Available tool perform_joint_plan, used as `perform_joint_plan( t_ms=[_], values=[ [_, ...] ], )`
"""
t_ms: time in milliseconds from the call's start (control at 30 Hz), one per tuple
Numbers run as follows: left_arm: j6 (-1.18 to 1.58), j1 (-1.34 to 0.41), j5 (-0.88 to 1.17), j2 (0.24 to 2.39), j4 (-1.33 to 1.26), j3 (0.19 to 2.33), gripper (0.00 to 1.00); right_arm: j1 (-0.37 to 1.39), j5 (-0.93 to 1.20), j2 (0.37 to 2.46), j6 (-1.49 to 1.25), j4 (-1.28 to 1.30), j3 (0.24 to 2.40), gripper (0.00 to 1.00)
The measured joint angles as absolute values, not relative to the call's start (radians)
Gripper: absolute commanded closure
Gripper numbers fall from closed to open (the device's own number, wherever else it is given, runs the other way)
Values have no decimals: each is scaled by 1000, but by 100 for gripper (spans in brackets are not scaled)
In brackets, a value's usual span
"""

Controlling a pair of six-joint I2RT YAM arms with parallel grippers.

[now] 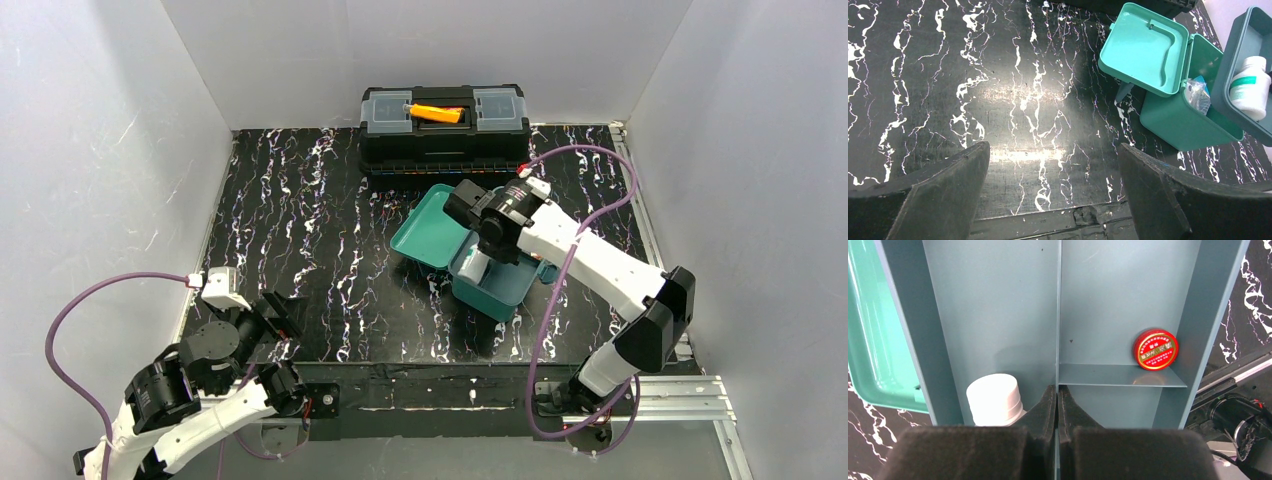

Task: Organize the medicine kit

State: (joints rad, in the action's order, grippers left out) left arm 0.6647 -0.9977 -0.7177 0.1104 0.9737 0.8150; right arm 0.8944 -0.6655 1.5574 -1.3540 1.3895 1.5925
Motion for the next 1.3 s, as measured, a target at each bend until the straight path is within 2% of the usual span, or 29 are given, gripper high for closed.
perform_joint_plan(
  t_ms=[533,833,1300],
  values=[
    [657,-998,-714,110,972,814,1,768,-617,1562,-1428,1304,1541,99],
    [657,-998,-714,107,972,814,0,727,-573,1588,-1327,1229,1539,99],
    [658,-998,-715,107,972,814,1,713,-537,1592,-1247,1137,1411,99]
  ],
)
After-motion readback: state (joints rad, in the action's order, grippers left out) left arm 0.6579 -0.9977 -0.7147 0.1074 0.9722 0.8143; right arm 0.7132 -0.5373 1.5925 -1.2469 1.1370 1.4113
